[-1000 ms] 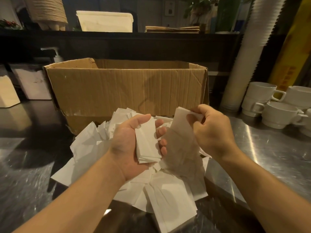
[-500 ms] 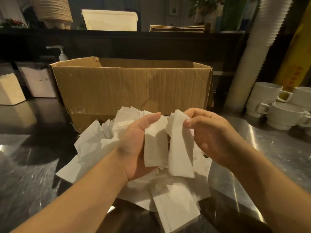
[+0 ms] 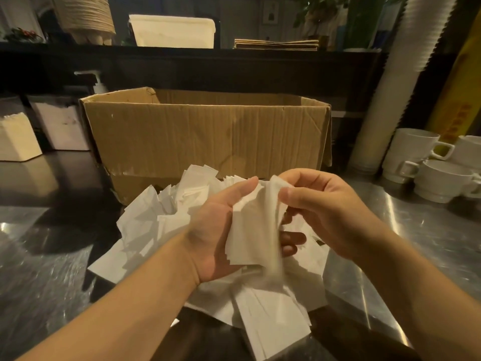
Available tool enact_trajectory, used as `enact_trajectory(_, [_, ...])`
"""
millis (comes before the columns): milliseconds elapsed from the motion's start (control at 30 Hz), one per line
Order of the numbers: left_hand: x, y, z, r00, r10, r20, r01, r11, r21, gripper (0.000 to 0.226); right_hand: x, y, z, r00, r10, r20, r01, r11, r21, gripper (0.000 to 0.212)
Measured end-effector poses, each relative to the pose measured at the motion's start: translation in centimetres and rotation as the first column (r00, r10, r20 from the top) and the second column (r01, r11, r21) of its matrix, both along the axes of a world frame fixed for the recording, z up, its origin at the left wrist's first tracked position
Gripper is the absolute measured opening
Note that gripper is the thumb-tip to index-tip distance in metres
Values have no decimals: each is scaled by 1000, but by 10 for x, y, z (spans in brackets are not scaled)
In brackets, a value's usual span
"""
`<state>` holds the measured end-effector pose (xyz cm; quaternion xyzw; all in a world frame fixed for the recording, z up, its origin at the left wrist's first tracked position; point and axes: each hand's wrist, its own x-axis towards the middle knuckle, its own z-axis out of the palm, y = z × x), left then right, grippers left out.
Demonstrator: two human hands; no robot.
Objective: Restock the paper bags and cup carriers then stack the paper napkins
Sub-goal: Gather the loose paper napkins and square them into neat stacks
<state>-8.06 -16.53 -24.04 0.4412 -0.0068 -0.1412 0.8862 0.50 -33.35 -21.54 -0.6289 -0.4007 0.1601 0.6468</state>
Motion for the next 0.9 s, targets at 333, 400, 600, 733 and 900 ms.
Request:
enact_trajectory(333, [-2, 2, -4, 980, -166, 111, 157, 984, 84, 67, -7, 8, -9, 983, -178, 46, 182, 980, -86, 27])
enact_trajectory(400, [-4, 3, -2, 998, -41, 50, 32, 984, 176, 57, -7, 9, -11, 965, -223, 141, 238, 966, -103, 29])
enact_trajectory(600, [-5, 2, 1, 1000, 5, -25, -1, 983, 183, 62, -9, 11, -13, 958, -207, 198, 237, 961, -142, 31])
enact_trajectory(733, [-4, 1, 2, 998, -42, -44, 41, 999, -10, 46, -7, 11, -14, 930, -198, 309, 258, 952, -165, 41])
enact_trajectory(900, [2, 8, 1, 998, -2, -65, -10, 984, -176, 74, -5, 7, -15, 854, -41, 519, 195, 949, -246, 68])
